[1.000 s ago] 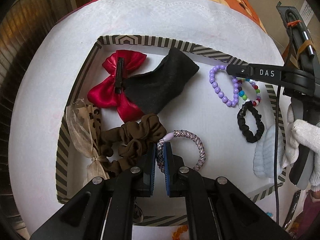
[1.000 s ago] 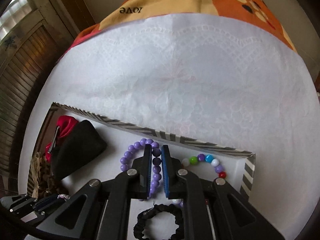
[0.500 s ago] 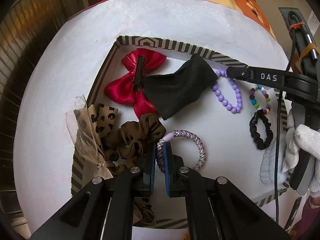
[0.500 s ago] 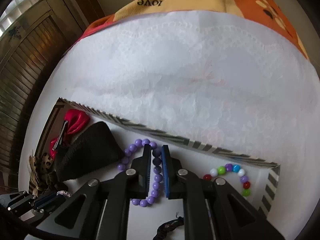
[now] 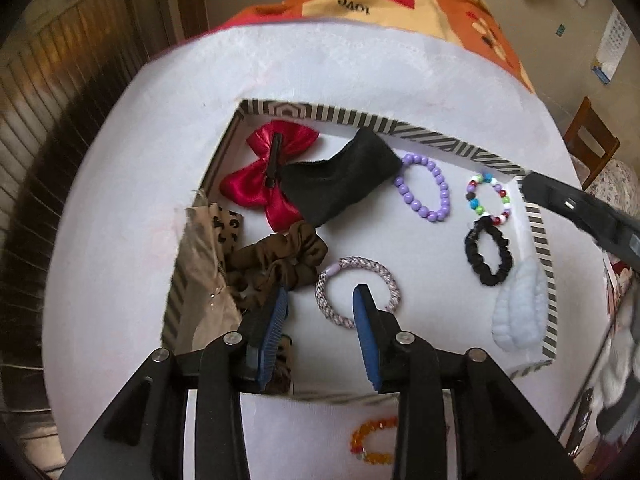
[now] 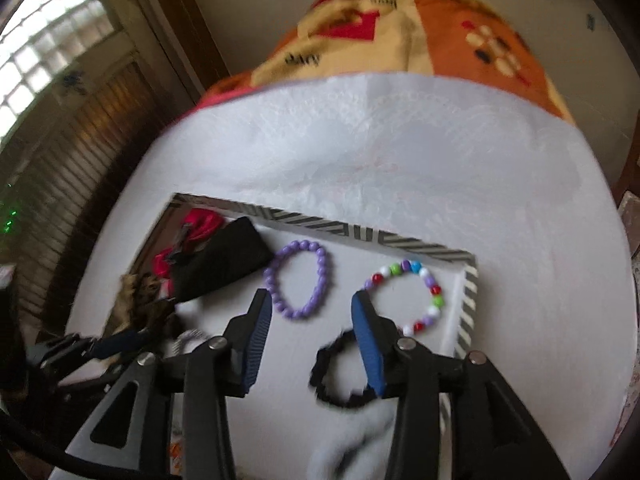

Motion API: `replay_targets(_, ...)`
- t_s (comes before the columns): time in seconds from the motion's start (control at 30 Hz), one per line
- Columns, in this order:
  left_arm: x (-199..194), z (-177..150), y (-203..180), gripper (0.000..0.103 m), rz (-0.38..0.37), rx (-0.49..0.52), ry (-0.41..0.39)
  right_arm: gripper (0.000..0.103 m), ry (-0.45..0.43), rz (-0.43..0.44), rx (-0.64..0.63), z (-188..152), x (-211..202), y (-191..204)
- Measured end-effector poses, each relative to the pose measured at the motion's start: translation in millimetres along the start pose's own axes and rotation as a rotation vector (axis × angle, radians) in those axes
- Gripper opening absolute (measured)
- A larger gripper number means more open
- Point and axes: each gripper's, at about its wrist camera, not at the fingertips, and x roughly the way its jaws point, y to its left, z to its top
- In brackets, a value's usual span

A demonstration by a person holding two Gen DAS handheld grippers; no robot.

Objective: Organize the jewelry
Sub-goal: 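Withdraw both tools from the tray toward the last two bracelets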

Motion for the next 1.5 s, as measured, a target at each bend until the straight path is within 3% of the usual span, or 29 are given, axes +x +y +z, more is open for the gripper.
replay_targets(0.3,-35.3,-21.2,-15.3,0.013,0.027,0.02,-0.074,0.054,-0.097,0.003,0.016,-57.7,-70.4,20.1)
replay_targets(0.63,-63.7,-72.4,-43.5,0.013,0.046,0.066,-0.096,0.056,-0.088,-0.052,0.009,-135.7,-110.9,16.7)
replay_targets(1.0,-80.7,-106.6,-39.3,0.013,0.058,0.039,-0.086,0.057,-0.034,-0.102,0.072,-200.6,-122.7,-15.3)
replay_targets(1.5,-96.2,-129.1,-65.0,0.013,0.058,0.075,-0.113,0.057,-0.054,-0.075,0.035,-216.1,-142.5,-1.1)
